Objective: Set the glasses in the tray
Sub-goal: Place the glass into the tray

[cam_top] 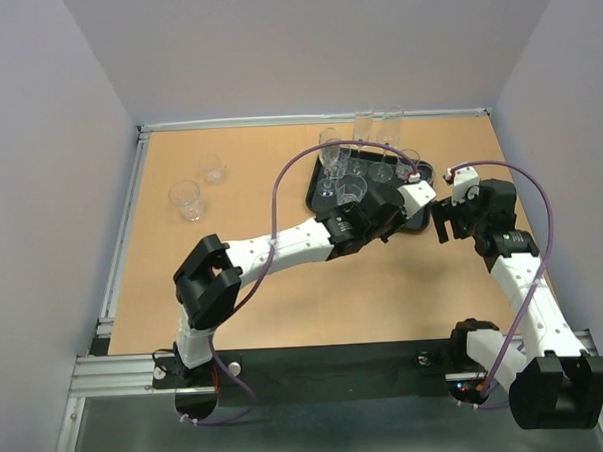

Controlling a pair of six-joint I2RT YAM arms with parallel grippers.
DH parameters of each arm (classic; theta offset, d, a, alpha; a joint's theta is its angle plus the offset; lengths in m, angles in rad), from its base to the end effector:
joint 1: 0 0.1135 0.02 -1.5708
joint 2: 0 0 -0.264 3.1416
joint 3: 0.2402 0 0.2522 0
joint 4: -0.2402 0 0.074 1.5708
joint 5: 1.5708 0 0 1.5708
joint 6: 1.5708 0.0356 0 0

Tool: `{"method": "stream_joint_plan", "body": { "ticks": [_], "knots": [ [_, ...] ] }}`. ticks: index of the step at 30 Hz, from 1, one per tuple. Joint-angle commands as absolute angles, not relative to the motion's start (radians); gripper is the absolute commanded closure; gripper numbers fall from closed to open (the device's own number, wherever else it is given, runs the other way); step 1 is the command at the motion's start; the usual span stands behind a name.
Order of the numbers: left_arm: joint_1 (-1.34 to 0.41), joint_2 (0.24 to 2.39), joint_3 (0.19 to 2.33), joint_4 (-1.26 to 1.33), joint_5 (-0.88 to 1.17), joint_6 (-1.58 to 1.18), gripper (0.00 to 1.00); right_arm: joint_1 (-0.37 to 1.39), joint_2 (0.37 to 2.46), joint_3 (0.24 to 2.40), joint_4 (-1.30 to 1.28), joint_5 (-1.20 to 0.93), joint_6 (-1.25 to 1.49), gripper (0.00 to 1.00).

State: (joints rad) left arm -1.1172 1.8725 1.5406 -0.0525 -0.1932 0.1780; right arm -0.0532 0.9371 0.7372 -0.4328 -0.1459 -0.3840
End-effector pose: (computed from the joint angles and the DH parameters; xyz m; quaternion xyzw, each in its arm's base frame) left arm 0.2036 -0.4020 0.3016 0.4549 0.6907 -0.1805 0.5324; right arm 0.2037 -0.0057 0.2718 -0.1790 0.8721 -0.0343 0.4542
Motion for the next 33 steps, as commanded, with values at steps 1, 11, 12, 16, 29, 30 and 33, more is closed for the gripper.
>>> {"method": "stream_joint_plan", "body": {
  "ticks": [1,11,12,16,29,30,33],
  "knots": [
    [-1.115,1.908,1.673,-0.040,-0.186,0.248,1.00,-0.057,0.913,0.715,-0.367,-0.118,-0.367,0.12],
    [-1.059,2.040,1.801,-0.025,-0.084,0.206,1.00,-0.066,0.900,0.709,-0.359,-0.089,-0.359,0.11],
    [-1.055,2.046,1.810,-0.025,-0.063,0.198,1.00,-0.066,0.902,0.709,-0.359,-0.084,-0.357,0.11],
    [-1.031,2.078,1.833,-0.011,-0.019,0.155,1.00,-0.072,0.902,0.706,-0.356,-0.069,-0.356,0.11],
    [-0.973,2.169,1.920,-0.021,0.061,0.100,1.00,-0.077,0.905,0.704,-0.351,-0.063,-0.354,0.11],
    [-0.971,2.184,1.927,-0.029,0.061,0.100,1.00,-0.077,0.907,0.704,-0.350,-0.064,-0.354,0.11],
    [-0.962,2.210,1.951,-0.040,0.058,0.097,1.00,-0.078,0.905,0.703,-0.351,-0.063,-0.356,0.11]
  ]
}}
